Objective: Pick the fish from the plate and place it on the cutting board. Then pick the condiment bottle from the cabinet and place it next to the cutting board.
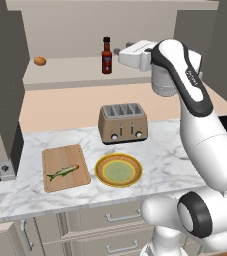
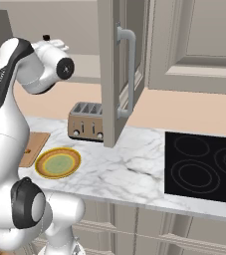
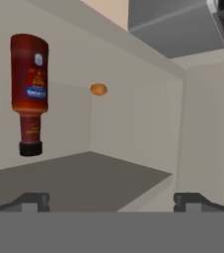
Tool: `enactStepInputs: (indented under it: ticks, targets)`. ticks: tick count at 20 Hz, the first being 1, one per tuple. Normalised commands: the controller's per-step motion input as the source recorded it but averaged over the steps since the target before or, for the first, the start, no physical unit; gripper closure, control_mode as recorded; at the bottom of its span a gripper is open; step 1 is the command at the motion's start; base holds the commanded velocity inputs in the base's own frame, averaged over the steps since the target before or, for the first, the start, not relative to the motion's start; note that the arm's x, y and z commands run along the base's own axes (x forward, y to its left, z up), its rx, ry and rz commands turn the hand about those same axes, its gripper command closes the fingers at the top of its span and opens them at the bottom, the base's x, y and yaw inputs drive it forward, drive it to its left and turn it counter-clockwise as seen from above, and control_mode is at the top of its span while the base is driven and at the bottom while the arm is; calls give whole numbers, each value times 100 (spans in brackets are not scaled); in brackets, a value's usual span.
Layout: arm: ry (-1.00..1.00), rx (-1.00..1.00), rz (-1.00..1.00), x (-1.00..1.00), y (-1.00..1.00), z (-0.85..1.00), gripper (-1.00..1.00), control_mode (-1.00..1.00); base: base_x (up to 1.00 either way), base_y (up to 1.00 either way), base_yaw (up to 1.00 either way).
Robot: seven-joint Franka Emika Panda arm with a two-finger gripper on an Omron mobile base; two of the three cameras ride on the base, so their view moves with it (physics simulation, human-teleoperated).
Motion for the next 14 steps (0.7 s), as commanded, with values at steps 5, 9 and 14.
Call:
enactStepInputs:
  ticks: [5, 9, 14]
  targets:
    - [0, 0, 0, 7, 0, -8, -100, -100, 0, 0, 0]
    - [0, 0, 0, 14, 0, -2, -100, -100, 0, 0, 0]
    - [0, 0, 0, 17, 0, -2, -100, -100, 0, 0, 0]
